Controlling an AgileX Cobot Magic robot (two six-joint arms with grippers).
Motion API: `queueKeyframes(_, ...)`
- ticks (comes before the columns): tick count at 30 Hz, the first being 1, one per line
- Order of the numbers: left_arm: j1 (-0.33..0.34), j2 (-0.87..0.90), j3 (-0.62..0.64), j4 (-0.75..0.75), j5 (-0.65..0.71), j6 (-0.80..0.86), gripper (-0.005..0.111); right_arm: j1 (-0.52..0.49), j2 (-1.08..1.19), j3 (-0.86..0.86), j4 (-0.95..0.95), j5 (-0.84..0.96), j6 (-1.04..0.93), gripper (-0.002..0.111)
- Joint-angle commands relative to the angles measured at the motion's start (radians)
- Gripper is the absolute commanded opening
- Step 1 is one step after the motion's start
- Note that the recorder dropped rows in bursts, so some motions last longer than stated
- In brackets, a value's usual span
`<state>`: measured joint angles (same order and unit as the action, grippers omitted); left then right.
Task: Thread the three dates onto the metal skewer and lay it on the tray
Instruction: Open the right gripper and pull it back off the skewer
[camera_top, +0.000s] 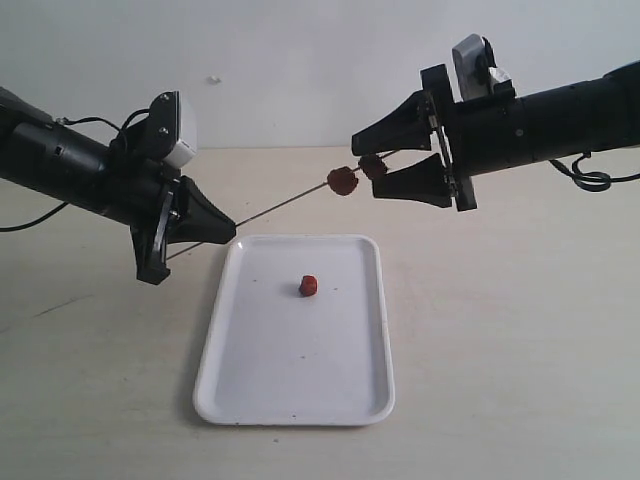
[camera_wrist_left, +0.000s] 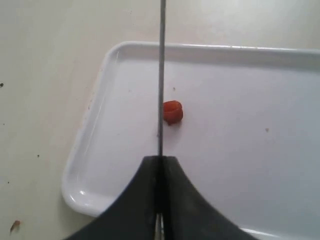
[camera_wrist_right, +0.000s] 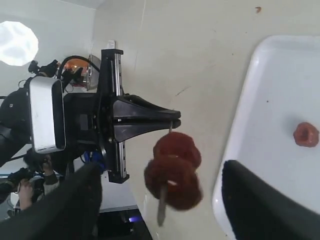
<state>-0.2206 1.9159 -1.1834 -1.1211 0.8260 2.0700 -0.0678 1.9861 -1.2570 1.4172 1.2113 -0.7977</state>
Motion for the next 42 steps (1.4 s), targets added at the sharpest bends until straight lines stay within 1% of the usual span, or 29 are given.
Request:
queueKeyframes(1,-0.002,-0.001,-0.003,-0.022,-0.002,-0.003,0.000,0.004,-0.008,-0.007,0.014,0.010,-0.023,0.070)
queueKeyframes(8,-0.002,-0.001,-0.003,-0.019,-0.002,-0.003,0.000,-0.004,-0.030,-0.007,0.051,0.010,-0.055,0.070)
queueKeyframes(13,-0.002,-0.001,-0.003,-0.020,-0.002,-0.003,0.000,-0.033,-0.073,-0.007,0.027,0.010,-0.055,0.070)
queueKeyframes(19,-0.002,-0.001,-0.003,-0.020,-0.002,-0.003,0.000,-0.075,-0.125,-0.007,-0.132,0.010,-0.039,0.070)
queueKeyframes(24,0.000,-0.001,-0.003,-0.015,-0.002,-0.005,0.000,-0.099,-0.162,-0.007,-0.198,0.010,-0.038,0.070)
queueKeyframes(27,0.002,-0.001,-0.003,0.001,-0.002,-0.005,0.000,-0.133,-0.217,-0.007,-0.260,0.010,-0.038,0.070)
queueKeyframes(29,0.002,-0.001,-0.003,0.007,-0.010,-0.005,0.000,-0.173,-0.278,-0.007,-0.352,0.010,-0.038,0.070)
queueKeyframes(31,0.002,-0.001,-0.003,0.010,-0.016,-0.005,0.000,-0.203,-0.326,-0.007,-0.379,0.010,-0.040,0.070)
queueKeyframes(33,0.012,-0.001,-0.003,0.007,-0.015,-0.005,0.000,-0.208,-0.369,-0.007,-0.482,0.010,-0.055,0.070)
queueKeyframes(34,0.031,-0.001,-0.003,0.004,-0.012,-0.007,0.000,-0.208,-0.388,-0.007,-0.581,0.010,-0.050,0.070)
queueKeyframes(35,0.049,-0.001,-0.003,0.004,-0.005,-0.016,0.000,-0.208,-0.394,-0.005,-0.646,0.000,0.005,0.069)
queueKeyframes(37,0.089,-0.001,-0.003,0.004,0.016,-0.041,0.000,-0.194,-0.372,-0.005,-0.739,-0.072,0.153,0.058)
queueKeyframes(38,0.111,-0.001,-0.003,0.004,0.034,-0.042,0.000,-0.179,-0.347,-0.005,-0.758,-0.074,0.195,0.053)
queueKeyframes(40,0.148,-0.001,-0.003,0.000,0.058,-0.042,0.000,-0.124,-0.291,-0.005,-0.755,-0.084,0.200,0.044)
queueKeyframes(41,0.165,-0.001,-0.003,0.000,0.060,-0.042,0.000,-0.092,-0.257,-0.005,-0.734,-0.107,0.200,0.044)
queueKeyframes(42,0.180,-0.001,-0.003,0.000,0.060,-0.040,0.000,-0.056,-0.228,-0.005,-0.704,-0.143,0.195,0.046)
